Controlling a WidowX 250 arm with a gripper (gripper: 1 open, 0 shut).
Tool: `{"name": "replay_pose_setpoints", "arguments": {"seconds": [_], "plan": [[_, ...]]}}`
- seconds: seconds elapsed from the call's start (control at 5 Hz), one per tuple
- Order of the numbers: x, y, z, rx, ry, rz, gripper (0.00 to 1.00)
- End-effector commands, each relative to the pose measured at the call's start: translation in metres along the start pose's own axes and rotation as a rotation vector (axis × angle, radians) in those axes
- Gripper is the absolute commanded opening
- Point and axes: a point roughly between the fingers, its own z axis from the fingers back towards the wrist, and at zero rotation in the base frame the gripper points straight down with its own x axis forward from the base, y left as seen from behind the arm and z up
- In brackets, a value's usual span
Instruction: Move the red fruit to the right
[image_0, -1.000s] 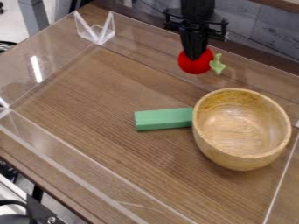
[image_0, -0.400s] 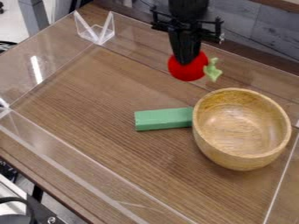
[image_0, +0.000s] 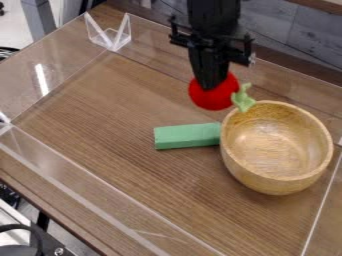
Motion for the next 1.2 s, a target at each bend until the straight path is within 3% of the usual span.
{"name": "replay_pose_setpoints", "arguments": {"seconds": [0.0,0.2,0.6,1.0], "plan": [[-0.005,-0.018,0.003,-0.005,-0.023,-0.042,0.0],[-0.01,-0.033,-0.008,-0.021,0.003,-0.076,0.0],[-0.009,-0.044,-0.044,-0.023,0.035,0.045,0.0],[-0.014,-0.042,-0.032,0.008,0.018,0.293,0.0]]}}
